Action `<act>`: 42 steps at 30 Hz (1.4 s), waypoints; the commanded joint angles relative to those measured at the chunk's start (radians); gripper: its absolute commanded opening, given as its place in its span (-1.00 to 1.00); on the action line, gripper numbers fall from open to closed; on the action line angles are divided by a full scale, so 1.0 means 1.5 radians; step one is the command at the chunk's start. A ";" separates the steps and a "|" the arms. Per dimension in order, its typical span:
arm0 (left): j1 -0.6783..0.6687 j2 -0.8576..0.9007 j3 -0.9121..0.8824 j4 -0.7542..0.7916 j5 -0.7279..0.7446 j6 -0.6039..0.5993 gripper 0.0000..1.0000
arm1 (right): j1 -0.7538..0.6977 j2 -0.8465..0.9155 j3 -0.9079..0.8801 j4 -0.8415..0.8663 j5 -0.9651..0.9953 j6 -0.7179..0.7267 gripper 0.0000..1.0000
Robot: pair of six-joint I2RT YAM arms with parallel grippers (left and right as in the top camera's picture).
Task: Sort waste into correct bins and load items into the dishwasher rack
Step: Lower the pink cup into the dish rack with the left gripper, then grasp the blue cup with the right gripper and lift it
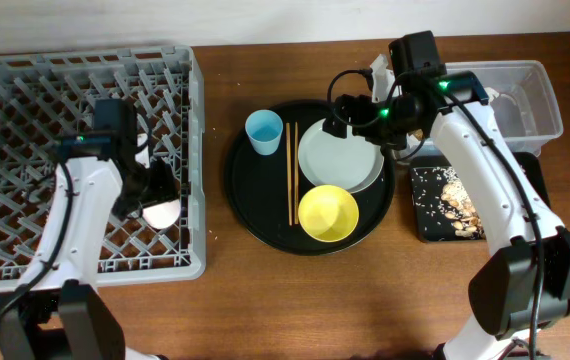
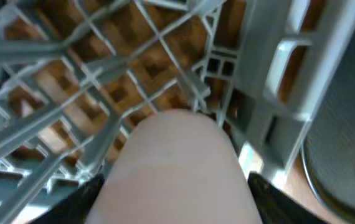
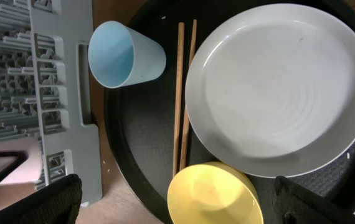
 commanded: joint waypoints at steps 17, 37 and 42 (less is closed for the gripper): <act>-0.002 -0.003 -0.020 0.038 -0.004 -0.013 0.98 | 0.007 0.005 0.004 -0.004 0.007 -0.011 0.96; -0.002 0.002 0.253 -0.004 0.053 -0.013 0.98 | 0.137 0.176 0.004 0.324 0.132 0.168 0.32; -0.002 0.003 0.253 -0.001 0.053 -0.013 0.98 | 0.149 0.212 0.004 0.359 0.125 0.175 0.09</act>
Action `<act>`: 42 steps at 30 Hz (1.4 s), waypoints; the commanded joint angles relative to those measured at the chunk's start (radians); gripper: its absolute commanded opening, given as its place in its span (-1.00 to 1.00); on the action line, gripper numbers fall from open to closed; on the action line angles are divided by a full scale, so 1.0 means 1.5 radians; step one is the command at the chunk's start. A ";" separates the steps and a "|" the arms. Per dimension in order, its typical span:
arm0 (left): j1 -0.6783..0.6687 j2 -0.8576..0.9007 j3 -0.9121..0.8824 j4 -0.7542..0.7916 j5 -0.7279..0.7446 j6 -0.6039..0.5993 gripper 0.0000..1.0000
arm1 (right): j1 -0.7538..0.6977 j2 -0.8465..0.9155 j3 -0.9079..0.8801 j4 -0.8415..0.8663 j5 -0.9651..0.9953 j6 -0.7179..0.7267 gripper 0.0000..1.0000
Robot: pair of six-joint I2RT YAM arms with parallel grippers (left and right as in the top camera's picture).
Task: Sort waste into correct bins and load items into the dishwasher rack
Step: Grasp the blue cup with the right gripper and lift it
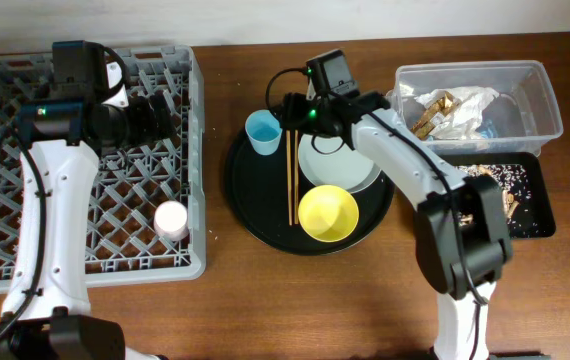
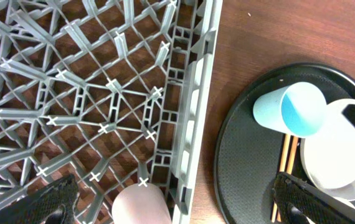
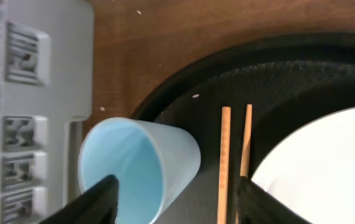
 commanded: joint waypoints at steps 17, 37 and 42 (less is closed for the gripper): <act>-0.002 0.004 -0.001 0.002 0.010 -0.001 0.98 | 0.029 0.010 0.004 -0.043 -0.012 0.023 -0.92; -0.002 0.004 -0.001 0.020 0.315 -0.001 0.98 | -0.098 -0.310 0.003 -0.333 -0.312 -0.154 -0.92; -0.002 0.004 -0.001 0.029 0.363 -0.001 0.98 | -0.138 -0.310 0.001 -0.378 -0.389 -0.213 -0.91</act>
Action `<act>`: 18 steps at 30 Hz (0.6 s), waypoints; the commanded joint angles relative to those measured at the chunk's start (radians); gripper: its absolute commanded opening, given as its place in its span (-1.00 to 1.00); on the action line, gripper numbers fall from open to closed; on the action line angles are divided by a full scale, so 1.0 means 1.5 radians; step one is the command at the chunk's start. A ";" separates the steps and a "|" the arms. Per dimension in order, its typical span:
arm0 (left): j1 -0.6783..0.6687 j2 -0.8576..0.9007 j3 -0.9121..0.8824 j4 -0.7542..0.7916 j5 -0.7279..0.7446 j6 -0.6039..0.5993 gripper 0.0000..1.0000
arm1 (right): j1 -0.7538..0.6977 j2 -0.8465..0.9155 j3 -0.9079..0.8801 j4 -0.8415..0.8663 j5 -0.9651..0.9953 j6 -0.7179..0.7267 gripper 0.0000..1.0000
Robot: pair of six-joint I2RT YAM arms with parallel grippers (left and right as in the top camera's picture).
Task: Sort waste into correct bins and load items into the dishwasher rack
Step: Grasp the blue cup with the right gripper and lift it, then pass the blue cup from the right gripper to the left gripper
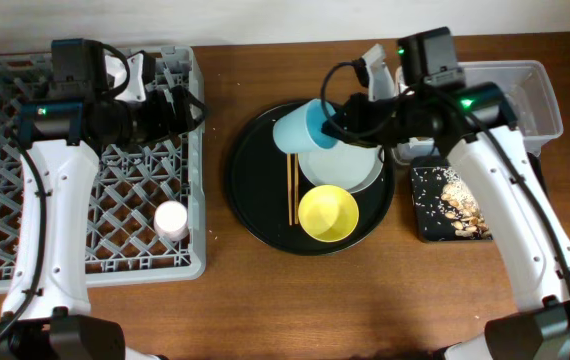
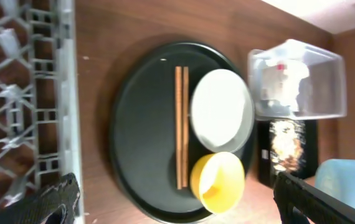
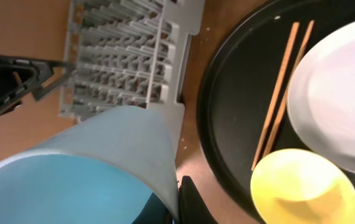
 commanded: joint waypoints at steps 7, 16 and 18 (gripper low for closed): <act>-0.002 0.011 -0.025 0.018 0.154 -0.001 0.99 | -0.071 -0.004 -0.093 0.039 -0.255 -0.139 -0.92; -0.002 0.057 -0.032 0.036 0.418 -0.001 0.99 | -0.073 -0.003 -0.209 0.337 -0.390 -0.022 -0.91; -0.002 0.061 -0.032 0.044 0.467 -0.001 0.99 | -0.067 -0.002 -0.209 0.384 -0.379 0.015 -0.92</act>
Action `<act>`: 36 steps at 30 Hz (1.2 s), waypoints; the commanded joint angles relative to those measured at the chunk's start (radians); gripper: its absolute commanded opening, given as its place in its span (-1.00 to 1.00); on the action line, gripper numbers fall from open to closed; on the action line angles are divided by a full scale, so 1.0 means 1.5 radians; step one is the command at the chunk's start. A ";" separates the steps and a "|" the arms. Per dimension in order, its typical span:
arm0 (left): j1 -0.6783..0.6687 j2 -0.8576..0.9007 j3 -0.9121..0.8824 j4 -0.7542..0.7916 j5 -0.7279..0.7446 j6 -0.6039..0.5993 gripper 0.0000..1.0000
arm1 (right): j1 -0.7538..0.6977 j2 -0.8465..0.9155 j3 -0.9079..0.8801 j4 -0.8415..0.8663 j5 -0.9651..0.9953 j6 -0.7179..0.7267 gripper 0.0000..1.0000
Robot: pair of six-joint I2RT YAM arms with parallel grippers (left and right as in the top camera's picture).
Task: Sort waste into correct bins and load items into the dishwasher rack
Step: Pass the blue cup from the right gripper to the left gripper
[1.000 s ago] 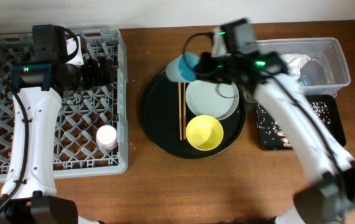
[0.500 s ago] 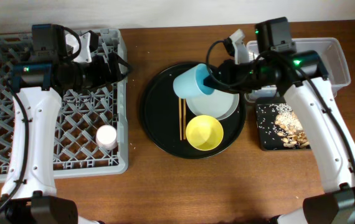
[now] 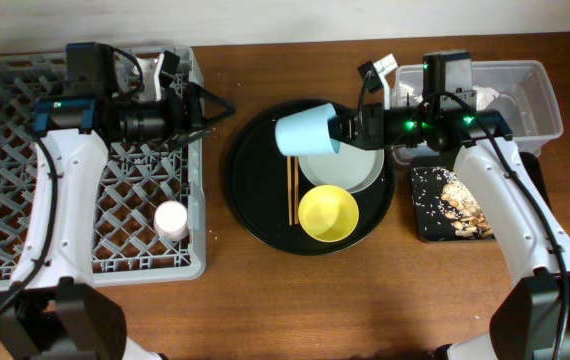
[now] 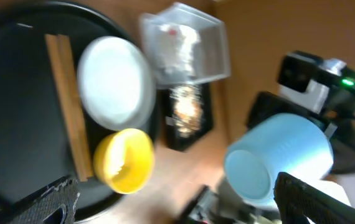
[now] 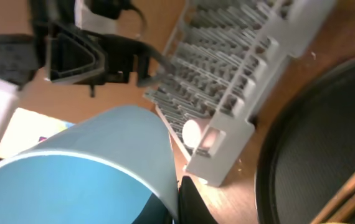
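Observation:
My right gripper (image 3: 337, 130) is shut on the rim of the light blue cup (image 3: 303, 130), which lies on its side in the air above the black round tray (image 3: 250, 215). In the right wrist view the cup (image 5: 84, 168) fills the lower left, with one finger inside its wall at the right gripper (image 5: 180, 196). My left gripper (image 3: 213, 107) is open and empty just past the right rim of the grey dishwasher rack (image 3: 25, 250), pointing at the cup (image 4: 277, 158). On the tray lie a white plate (image 3: 350, 165), a yellow bowl (image 3: 328, 213) and chopsticks (image 3: 291, 190).
A pale cup (image 3: 172, 219) stands upside down in the rack. A clear bin (image 3: 535, 100) with wrappers sits at the back right. In front of it is a black tray (image 3: 425, 225) of food scraps.
My left gripper has moved right, from over the rack's edge to just past it, closer to the cup. The right gripper has turned the blue cup further onto its side.
First my left gripper was around the pale cup low in the rack, and the right one hovered open over the plate. Then the pale cup stood free and the right gripper was at the blue cup. Later that cup was held aloft, as now.

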 commanded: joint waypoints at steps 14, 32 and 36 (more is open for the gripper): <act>-0.028 0.009 -0.005 0.065 0.344 0.026 0.98 | 0.157 0.024 -0.003 0.341 0.184 0.257 -0.92; -0.042 0.009 -0.005 0.065 0.290 0.042 0.99 | 0.089 0.023 -0.003 0.405 0.101 0.305 -0.92; -0.042 0.009 -0.005 0.070 0.284 0.041 0.99 | 0.091 0.024 -0.003 0.393 0.099 0.302 -0.92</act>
